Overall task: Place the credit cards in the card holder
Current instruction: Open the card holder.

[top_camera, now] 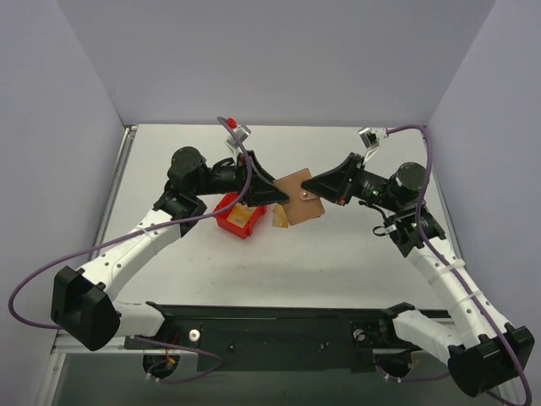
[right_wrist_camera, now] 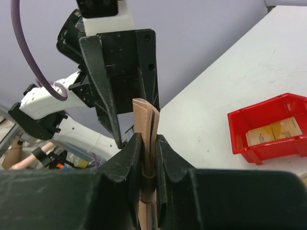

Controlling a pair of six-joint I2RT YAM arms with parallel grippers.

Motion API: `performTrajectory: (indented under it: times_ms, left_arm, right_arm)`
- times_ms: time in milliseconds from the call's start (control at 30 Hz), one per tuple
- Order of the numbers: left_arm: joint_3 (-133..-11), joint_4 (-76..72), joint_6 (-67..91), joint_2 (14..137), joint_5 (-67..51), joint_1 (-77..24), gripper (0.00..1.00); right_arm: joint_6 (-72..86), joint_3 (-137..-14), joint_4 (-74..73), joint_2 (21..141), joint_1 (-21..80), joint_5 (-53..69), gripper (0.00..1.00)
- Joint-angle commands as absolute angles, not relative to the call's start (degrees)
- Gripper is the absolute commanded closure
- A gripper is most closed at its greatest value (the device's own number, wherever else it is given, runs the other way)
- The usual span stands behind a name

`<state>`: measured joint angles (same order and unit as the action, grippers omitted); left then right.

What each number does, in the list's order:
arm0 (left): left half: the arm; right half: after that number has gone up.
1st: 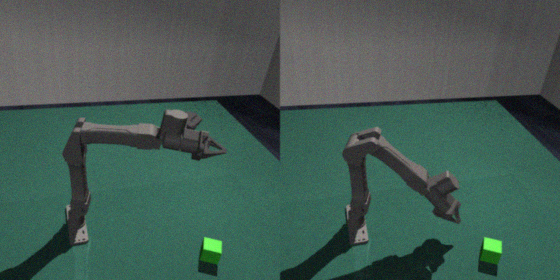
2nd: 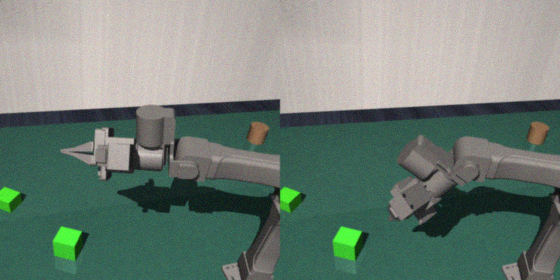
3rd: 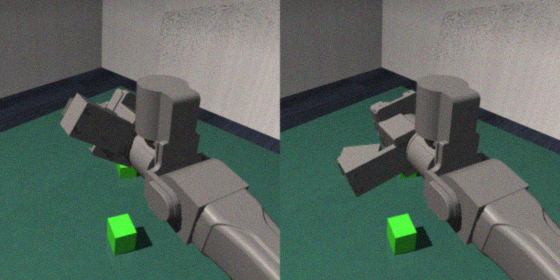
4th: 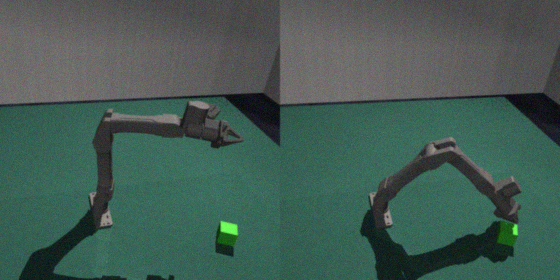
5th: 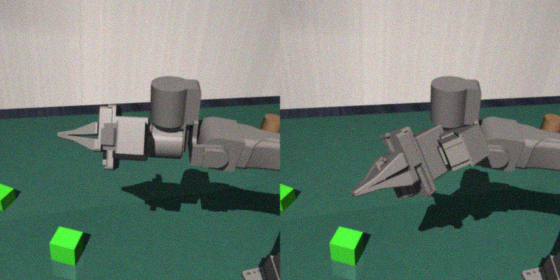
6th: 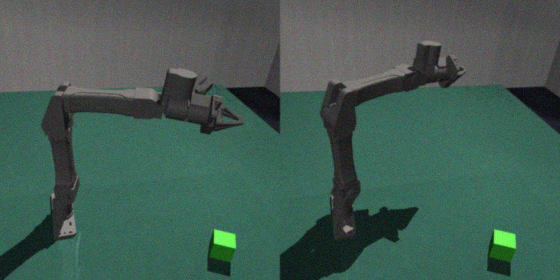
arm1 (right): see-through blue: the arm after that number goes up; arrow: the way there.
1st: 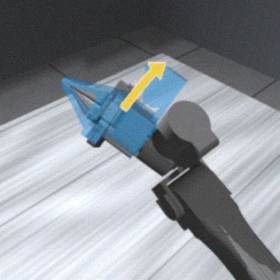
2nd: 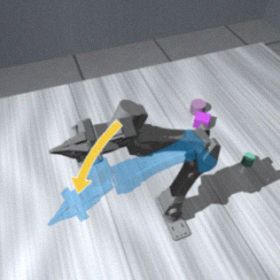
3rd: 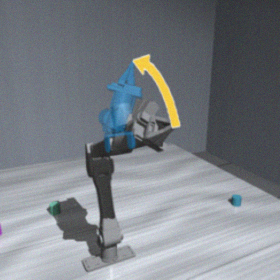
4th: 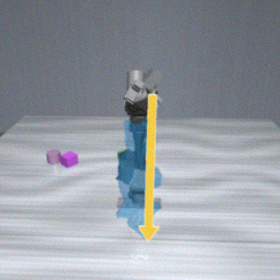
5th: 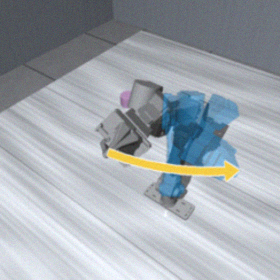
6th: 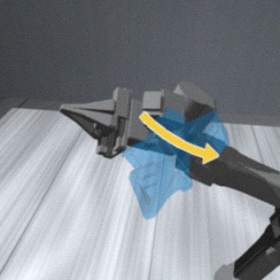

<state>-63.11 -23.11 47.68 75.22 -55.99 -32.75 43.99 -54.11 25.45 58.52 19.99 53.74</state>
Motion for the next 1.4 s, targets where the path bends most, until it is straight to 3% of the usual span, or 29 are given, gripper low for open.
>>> performTrajectory:
  times_ms: [0, 200, 833, 1200, 1267, 1367]
  left_arm:
    - [-60.39, -34.69, 51.58, 71.99, -50.89, -32.26, 0.5]
    - [-54.94, -44.02, 57.83, 70.75, -45.71, -32.26, 0.46]
    - [-51.06, -48.78, 60.73, 70.31, -38.85, -32.43, 0.49]
    - [-51.77, -47.9, 59.77, 70.49, -39.46, -32.43, 0.99]
    - [-52.56, -45.1, 57.59, 69.96, -39.29, -32.43, 1.0]
    - [-53.87, -36.95, 53.1, 68.3, -37.36, -32.43, 1.0]
  right_arm:
    - [49.38, -50.11, 35.49, 55.29, 20.48, 44.66, 1.0]
    - [54.83, -47.37, 41.47, 55.1, 20.57, 38.06, 1.0]
    - [59.59, -46.76, 49.13, 59.85, 24.61, 37.53, 1.0]
    - [55.29, -50.17, 43.87, 61.0, 25.75, 39.81, 1.0]
    - [52.57, -52.37, 38.34, 60.91, 25.84, 40.17, 0.89]
    - [48.27, -53.35, 31.84, 59.95, 25.84, 38.16, 0.61]
